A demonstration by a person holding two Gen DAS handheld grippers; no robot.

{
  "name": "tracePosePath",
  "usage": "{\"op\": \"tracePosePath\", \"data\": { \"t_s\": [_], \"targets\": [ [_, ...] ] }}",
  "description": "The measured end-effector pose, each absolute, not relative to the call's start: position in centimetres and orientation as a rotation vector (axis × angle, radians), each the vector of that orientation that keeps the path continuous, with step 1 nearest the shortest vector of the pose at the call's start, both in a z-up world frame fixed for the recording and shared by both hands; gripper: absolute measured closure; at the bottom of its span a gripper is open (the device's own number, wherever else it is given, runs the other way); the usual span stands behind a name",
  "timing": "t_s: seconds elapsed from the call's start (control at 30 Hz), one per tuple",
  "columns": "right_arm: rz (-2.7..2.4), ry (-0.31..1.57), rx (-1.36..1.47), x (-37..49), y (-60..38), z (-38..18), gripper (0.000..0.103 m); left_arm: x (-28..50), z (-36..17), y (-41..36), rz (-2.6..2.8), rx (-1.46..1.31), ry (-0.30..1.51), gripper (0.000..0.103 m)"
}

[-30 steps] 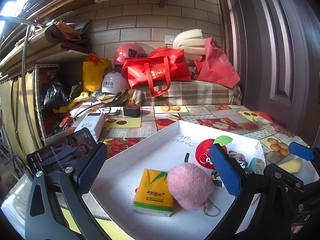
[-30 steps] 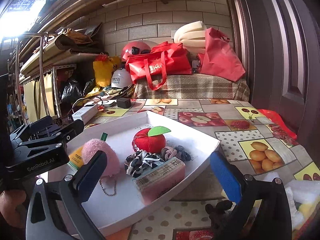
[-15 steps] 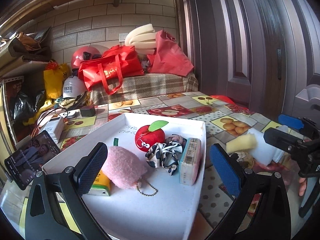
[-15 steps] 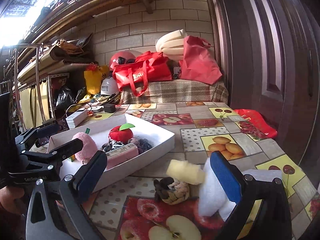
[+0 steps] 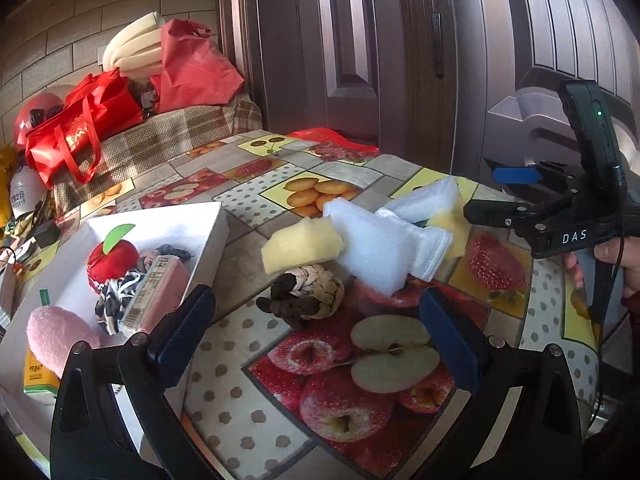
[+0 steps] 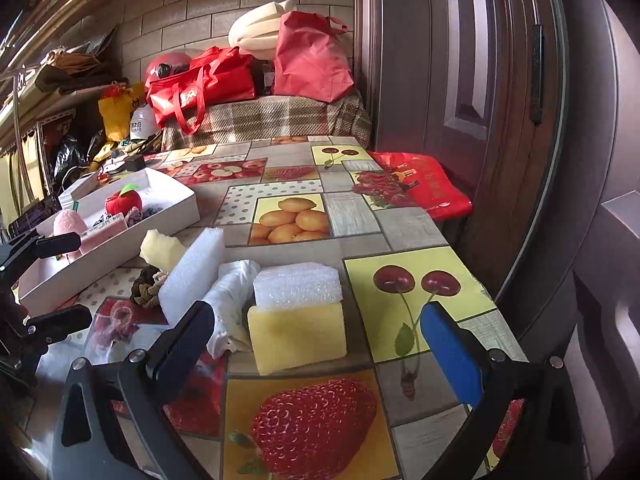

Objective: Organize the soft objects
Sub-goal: 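Grasp the white foam strip with the left tool while the right grasps the yellow sponge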

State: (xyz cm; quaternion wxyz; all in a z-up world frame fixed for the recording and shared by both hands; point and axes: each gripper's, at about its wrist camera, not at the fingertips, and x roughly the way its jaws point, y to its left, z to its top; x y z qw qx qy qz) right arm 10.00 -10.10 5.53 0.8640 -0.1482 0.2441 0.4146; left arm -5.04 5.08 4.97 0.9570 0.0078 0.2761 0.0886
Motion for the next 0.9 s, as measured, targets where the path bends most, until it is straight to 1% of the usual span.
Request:
{"op": "tracePosePath", "data": {
  "t_s": [0.1,0.13,0.2,0.23,0.27,0.3,0.43,0.5,0.53,0.63,0.67,0.7,0.73,0.8,0.9],
  "targets": [
    [0.869,0.575,-0.361,10.4,-9.5,4.6,0.003,-3.2,4.8,4.0,0.157,0.027,0.588,0.002],
    [0.877,0.593,-0.366,10.6,-9.3,4.4,0.006,-2.5,4.7,3.7,0.155,0.032,0.597,0.005],
    [0.885,0.632,-0.372,11.2,-9.0,4.1,0.012,-1.2,4.5,3.4,0.158,0.039,0.623,0.005],
    [0.890,0.651,-0.373,11.4,-8.8,3.9,0.015,-0.6,4.3,3.3,0.156,0.038,0.638,0.012],
    [0.903,0.672,-0.372,11.7,-8.7,3.7,0.017,0.0,4.2,3.2,0.151,0.034,0.658,0.026],
    [0.917,0.693,-0.373,12.1,-8.5,3.5,0.017,0.7,3.9,3.3,0.149,0.030,0.684,0.031],
    [0.951,0.706,-0.400,12.3,-7.5,3.5,0.017,2.4,3.4,3.7,0.152,0.002,0.713,0.032],
    [0.952,0.699,-0.422,12.4,-6.8,3.5,0.028,3.1,3.4,3.9,0.155,-0.010,0.714,0.032],
    [0.963,0.711,-0.428,12.5,-6.6,3.4,0.045,3.5,3.3,4.0,0.157,-0.016,0.720,0.032],
    [0.971,0.718,-0.426,12.6,-6.5,3.3,0.046,4.2,3.1,4.3,0.152,-0.041,0.736,0.032],
    [0.975,0.718,-0.414,12.6,-6.7,3.4,0.046,4.1,3.2,4.5,0.146,-0.053,0.728,0.041],
    [0.987,0.718,-0.400,12.7,-6.9,3.5,0.046,4.0,3.3,4.8,0.140,-0.068,0.717,0.053],
    [0.987,0.715,-0.392,12.8,-7.0,3.6,0.046,3.9,3.3,5.1,0.132,-0.088,0.714,0.076],
    [0.983,0.710,-0.382,12.8,-7.1,3.7,0.046,3.6,3.4,5.9,0.136,-0.129,0.699,0.076],
    [0.977,0.697,-0.360,12.9,-7.5,4.0,0.046,2.8,3.8,6.6,0.147,-0.175,0.656,0.078]
  ]
}}
